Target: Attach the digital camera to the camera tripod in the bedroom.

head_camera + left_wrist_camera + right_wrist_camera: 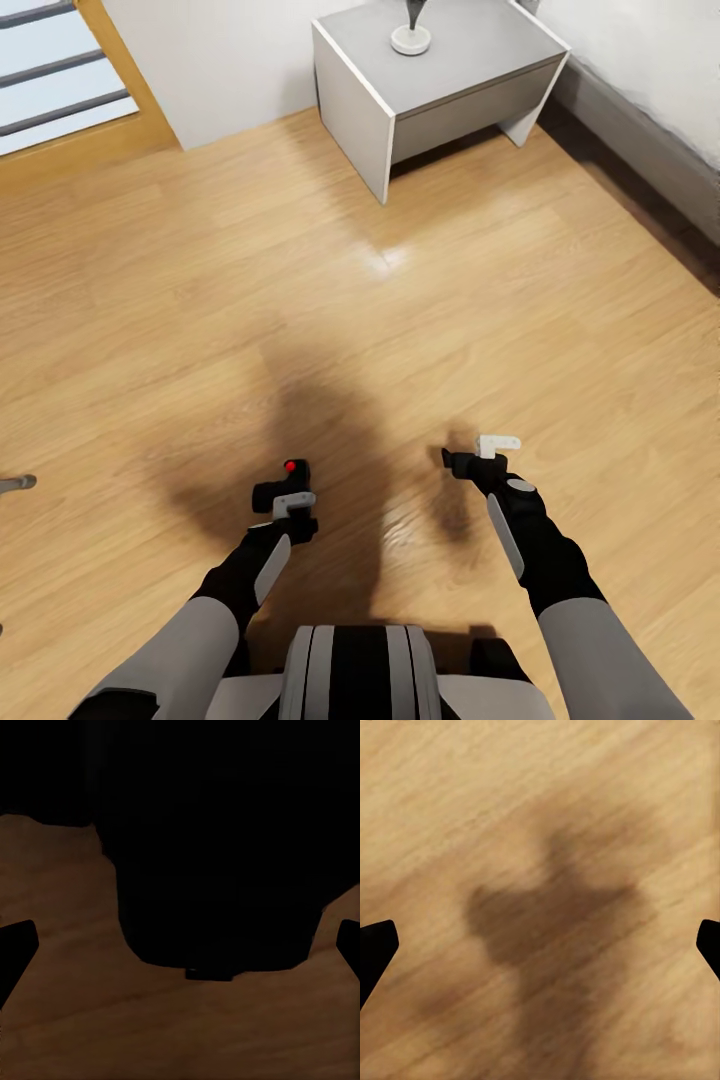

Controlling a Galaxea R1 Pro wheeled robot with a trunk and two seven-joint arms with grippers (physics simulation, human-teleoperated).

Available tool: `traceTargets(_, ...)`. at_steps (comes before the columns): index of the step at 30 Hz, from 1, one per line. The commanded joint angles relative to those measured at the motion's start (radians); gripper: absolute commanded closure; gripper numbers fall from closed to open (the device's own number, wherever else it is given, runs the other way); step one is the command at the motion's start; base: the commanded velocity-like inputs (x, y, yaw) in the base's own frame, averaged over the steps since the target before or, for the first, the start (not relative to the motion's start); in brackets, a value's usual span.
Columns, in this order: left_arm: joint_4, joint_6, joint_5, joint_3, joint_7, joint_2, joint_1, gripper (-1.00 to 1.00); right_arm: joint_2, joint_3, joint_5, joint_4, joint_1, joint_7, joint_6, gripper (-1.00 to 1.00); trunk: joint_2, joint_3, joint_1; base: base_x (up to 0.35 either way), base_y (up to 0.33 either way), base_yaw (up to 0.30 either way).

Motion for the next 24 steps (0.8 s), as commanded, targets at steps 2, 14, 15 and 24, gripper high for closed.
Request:
traceTargets(2, -0.002, 0.004, 0.01, -0.001, 0.007, 0.001, 0.0, -1.0, 0.001, -0.002, -0.003, -0.002, 0.0, 0.0, 0.005, -1.0, 0.0, 0.0, 0.0, 0.0, 0.0, -0.009)
traceTargets(14, 0.0, 0.003, 0.017, 0.004, 0.013, 0.002, 0.0, -1.0, 0.002, -0.002, -0.003, -0.002, 0.0, -0.001, 0.003, -1.0, 0.0, 0.001, 0.0, 0.0, 0.0, -0.002)
traceTargets(15, 0.0, 0.003, 0.017, 0.004, 0.013, 0.002, 0.0, -1.0, 0.002, -0.002, -0.003, -0.002, 0.0, -0.001, 0.003, -1.0, 0.0, 0.001, 0.0, 0.0, 0.0, 0.0)
traceTargets(24, 0.001, 0.001, 0.019, 0.008, 0.013, 0.004, 0.0, -1.0, 0.0, -0.003, 0.0, 0.002, 0.0, -0.005, -0.005, -1.0, 0.0, 0.001, 0.0, 0.0, 0.0, 0.0)
